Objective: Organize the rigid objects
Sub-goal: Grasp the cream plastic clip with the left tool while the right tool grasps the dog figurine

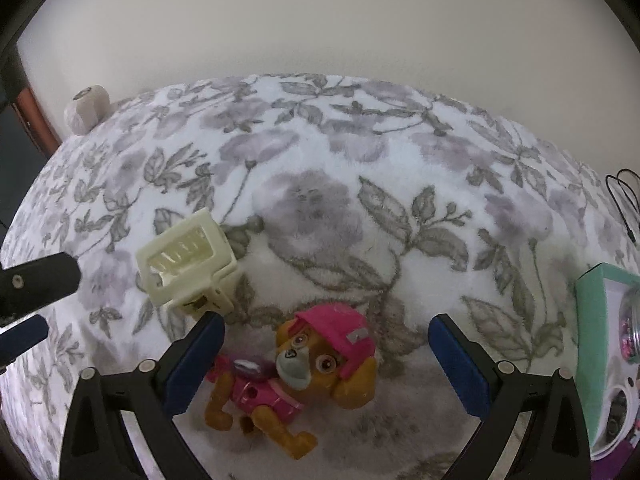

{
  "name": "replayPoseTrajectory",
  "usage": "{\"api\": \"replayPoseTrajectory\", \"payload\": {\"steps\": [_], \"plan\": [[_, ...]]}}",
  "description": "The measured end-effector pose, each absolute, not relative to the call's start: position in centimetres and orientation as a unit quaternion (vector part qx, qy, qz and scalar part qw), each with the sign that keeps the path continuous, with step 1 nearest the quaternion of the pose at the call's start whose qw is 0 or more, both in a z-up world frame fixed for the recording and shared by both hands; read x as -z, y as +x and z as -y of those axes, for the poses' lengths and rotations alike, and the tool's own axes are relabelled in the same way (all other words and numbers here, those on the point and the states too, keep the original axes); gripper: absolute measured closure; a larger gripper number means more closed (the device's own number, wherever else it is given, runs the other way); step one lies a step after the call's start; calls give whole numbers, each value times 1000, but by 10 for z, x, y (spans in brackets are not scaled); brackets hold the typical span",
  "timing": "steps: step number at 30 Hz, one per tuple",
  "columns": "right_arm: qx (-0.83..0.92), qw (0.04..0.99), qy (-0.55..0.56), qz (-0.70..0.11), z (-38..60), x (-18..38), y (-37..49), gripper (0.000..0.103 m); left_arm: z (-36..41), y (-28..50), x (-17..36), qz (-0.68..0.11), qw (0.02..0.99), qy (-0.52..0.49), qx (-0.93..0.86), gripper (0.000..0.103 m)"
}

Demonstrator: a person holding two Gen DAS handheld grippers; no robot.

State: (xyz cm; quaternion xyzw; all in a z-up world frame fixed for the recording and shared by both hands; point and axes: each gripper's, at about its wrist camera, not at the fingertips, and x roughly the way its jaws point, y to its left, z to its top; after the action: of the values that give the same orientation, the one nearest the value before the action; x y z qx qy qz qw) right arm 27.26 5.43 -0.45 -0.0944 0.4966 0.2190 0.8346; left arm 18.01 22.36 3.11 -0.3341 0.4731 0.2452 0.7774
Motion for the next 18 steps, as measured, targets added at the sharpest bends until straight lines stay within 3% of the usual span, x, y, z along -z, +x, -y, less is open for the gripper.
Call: {"api": "replayPoseTrajectory", "payload": {"steps": [18], "plan": [[-207,831,-93,-507,4,5,281,0,-200,202,-19,-481,786,-331,-206,4]]}}
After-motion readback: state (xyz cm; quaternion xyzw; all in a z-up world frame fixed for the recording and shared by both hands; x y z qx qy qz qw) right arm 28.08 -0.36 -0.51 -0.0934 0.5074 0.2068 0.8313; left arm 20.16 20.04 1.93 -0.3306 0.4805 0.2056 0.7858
